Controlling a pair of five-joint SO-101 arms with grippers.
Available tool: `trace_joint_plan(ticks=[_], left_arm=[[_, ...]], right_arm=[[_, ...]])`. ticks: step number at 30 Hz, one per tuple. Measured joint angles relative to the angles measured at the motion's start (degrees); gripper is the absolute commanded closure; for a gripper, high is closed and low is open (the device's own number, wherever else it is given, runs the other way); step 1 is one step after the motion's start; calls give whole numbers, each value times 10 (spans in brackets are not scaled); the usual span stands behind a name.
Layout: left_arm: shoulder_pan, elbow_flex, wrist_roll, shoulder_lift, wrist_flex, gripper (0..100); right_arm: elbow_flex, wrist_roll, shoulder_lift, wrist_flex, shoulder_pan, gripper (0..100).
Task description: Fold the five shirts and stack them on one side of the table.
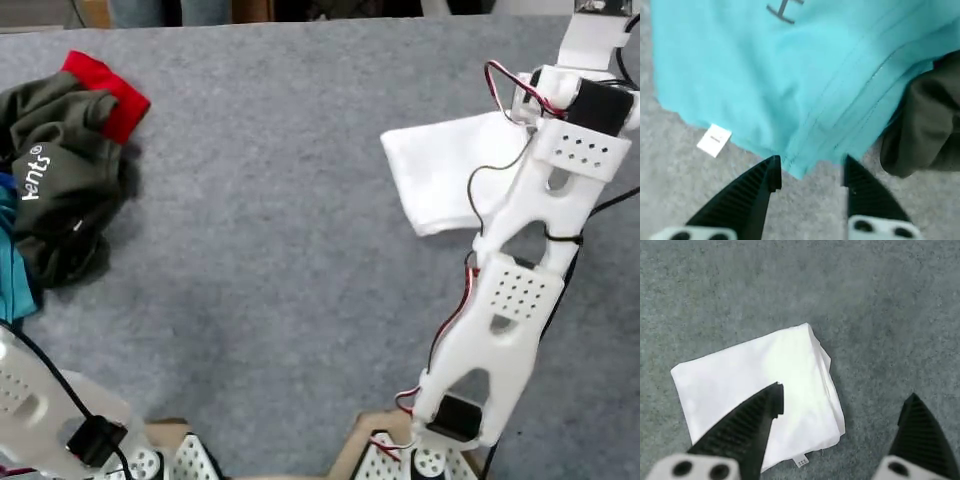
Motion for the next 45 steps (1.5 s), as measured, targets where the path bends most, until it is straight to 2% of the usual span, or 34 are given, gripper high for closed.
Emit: trace_joint_plan(ticks=[3, 7, 13, 18, 23, 26, 29, 31, 36, 39, 41, 43, 45], left_arm=[[0, 1, 6, 35, -25, 816], [0, -4, 8, 97, -36, 973], [0, -62, 4, 137, -4, 972], [0, -163, -6, 117, 110, 972], [11, -205, -7, -21, 142, 972], [54, -170, -7, -148, 144, 971], [142, -99, -7, -292, 144, 971], [236, -42, -7, -391, 145, 971], [563, 67, -7, -566, 123, 971], [770, 84, -13, -583, 99, 970], [891, 87, -44, -566, 96, 969], [992, 87, -63, -531, 96, 930], [1050, 76, -64, -485, 98, 850]], right_arm=[[0, 0, 0, 0, 0, 638], [0, 0, 0, 0, 0, 638], [0, 1, 0, 1, 0, 638], [0, 1, 0, 1, 0, 638], [0, 1, 0, 1, 0, 638], [0, 1, 0, 1, 0, 636], [0, -2, 0, 1, 0, 634], [0, -19, 0, 1, 0, 634], [-4, -47, 0, 1, 0, 634], [-7, -56, 0, 1, 0, 634], [-7, -60, 0, 1, 0, 634], [-7, -61, 0, 1, 0, 634], [-7, -61, 0, 1, -2, 634]])
